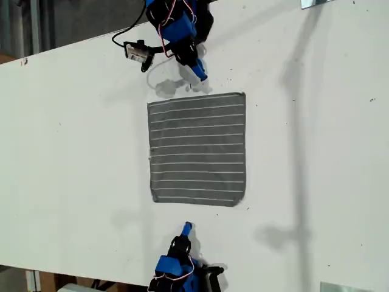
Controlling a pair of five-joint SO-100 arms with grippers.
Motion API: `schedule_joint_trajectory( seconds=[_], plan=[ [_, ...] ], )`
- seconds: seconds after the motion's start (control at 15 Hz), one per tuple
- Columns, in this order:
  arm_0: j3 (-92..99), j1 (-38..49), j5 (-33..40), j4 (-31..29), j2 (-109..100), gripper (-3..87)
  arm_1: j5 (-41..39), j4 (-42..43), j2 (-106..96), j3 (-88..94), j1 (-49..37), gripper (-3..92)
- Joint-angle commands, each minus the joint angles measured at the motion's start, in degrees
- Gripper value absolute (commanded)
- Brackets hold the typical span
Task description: Grasp corners of a square towel and fold twice.
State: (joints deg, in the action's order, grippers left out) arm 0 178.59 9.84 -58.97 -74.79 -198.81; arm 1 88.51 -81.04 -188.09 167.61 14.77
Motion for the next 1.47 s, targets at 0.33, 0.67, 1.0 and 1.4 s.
schedule_joint_trajectory(
  seconds=[0.33, 0.67, 1.0, 1.4],
  plan=[
    [0.3, -14.0, -30.4, 2.0, -0.4, 9.3, -0.8, -0.5, -0.1, -1.8, -1.9, 12.6],
    [0.0, -6.7, -29.0, 8.4, -0.4, 17.0, 6.2, 1.3, -0.2, -0.3, -10.9, -0.1],
    [0.3, 3.1, -25.9, 11.3, -0.2, 19.5, 3.1, 13.4, 2.0, -1.1, -10.0, 12.0],
    [-33.8, 3.6, -22.3, 12.0, 70.7, 20.9, -9.7, 13.6, 83.2, -43.3, 0.4, 30.2]
  ],
)
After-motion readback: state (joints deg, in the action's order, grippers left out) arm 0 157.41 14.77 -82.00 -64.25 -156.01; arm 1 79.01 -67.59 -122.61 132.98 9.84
